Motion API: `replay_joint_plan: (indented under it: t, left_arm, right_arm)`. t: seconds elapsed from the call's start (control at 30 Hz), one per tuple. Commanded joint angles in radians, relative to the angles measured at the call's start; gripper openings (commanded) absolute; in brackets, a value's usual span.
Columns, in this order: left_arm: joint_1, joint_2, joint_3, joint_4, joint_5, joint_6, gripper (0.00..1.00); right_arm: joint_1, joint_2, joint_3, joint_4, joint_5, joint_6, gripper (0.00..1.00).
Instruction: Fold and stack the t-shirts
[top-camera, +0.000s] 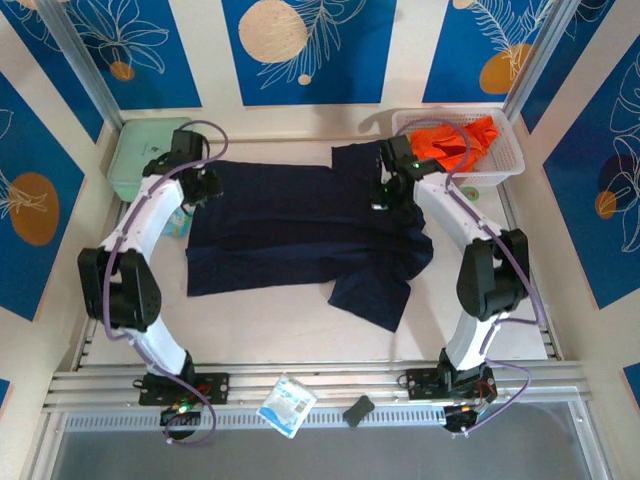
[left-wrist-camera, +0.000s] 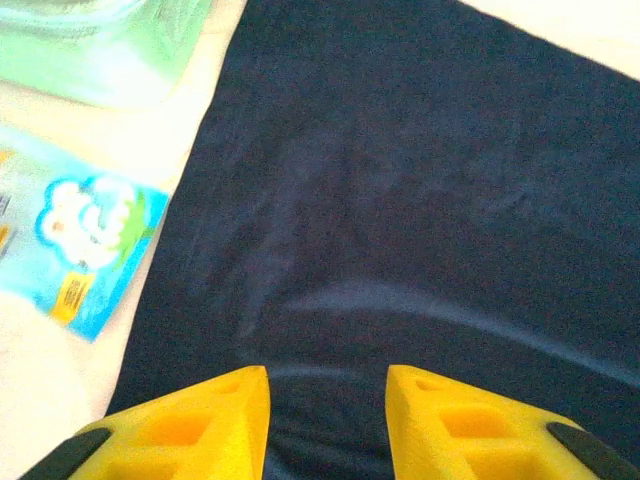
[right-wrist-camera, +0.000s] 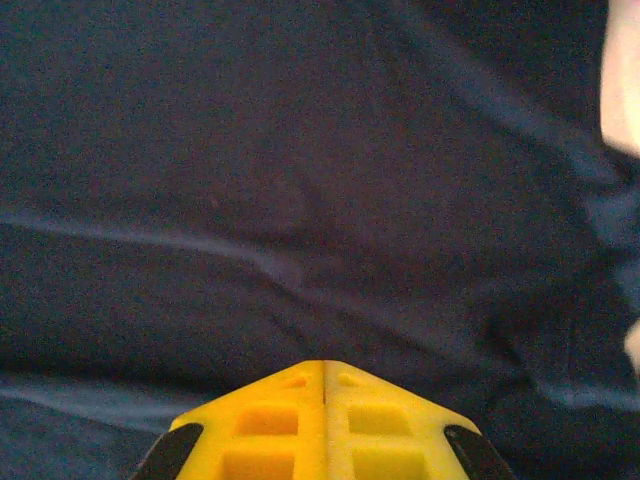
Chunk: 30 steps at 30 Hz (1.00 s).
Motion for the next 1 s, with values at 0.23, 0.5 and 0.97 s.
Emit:
replay_joint_plan:
  t: [0.23,0.5,0.97]
  left_arm:
    - [0.003,0.474,0.400,0.002,-0.013,-0.002,0.37]
    - [0.003,0.768,0.711,-0.242,-0.019,-0.013,0.35]
    - [-0.014,0.519,0.218,-0.120,0.055,-0.029,0.30]
  right_arm:
    - [-0.039,0.482,0.470,-0.040,-0.003,-0.143,0.00]
    - [-0.058,0.722,0.719,-0.191,0.015,-0.125,0.00]
    - [-0.050,0.539,0.354,-0.107,0.136,-0.162,0.00]
